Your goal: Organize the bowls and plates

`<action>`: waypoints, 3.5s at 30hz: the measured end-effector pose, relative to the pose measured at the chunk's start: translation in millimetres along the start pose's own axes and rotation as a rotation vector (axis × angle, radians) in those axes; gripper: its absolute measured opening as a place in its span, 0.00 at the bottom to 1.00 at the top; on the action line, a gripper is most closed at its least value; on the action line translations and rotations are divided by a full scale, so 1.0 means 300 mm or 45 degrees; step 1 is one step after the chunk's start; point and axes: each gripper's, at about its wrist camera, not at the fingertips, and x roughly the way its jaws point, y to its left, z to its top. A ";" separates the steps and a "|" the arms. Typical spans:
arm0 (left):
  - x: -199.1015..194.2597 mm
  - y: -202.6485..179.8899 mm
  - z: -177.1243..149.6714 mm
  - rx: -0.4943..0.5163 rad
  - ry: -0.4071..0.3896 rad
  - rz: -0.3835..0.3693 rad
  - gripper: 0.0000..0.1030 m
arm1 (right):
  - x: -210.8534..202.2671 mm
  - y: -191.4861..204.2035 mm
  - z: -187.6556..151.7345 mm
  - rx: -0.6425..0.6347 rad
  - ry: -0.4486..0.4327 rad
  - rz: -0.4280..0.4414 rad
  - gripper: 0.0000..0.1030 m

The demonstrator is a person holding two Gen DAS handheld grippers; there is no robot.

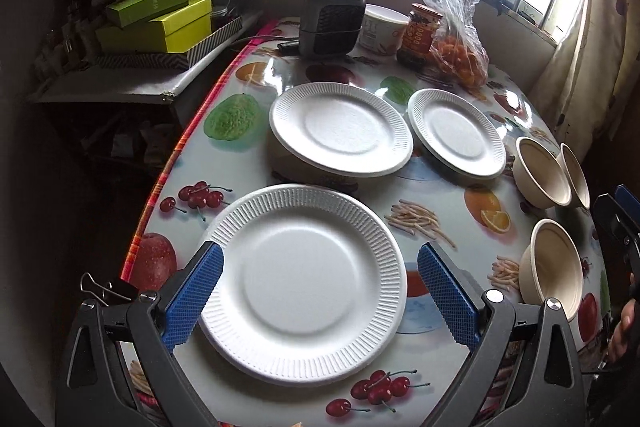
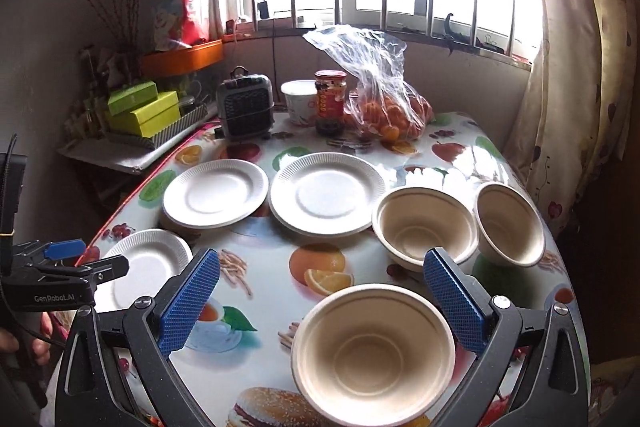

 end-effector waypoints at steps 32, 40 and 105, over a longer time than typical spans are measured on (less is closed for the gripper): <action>0.428 0.243 0.296 -0.253 0.326 -0.043 0.74 | 0.964 0.179 0.340 -0.305 0.529 0.427 0.47; 0.485 0.235 0.299 -0.278 0.362 -0.067 0.70 | 1.048 0.202 0.331 -0.334 0.571 0.473 0.47; 0.430 0.284 0.277 -0.530 0.286 -0.265 0.31 | 1.087 0.225 0.289 -0.222 0.656 0.610 0.15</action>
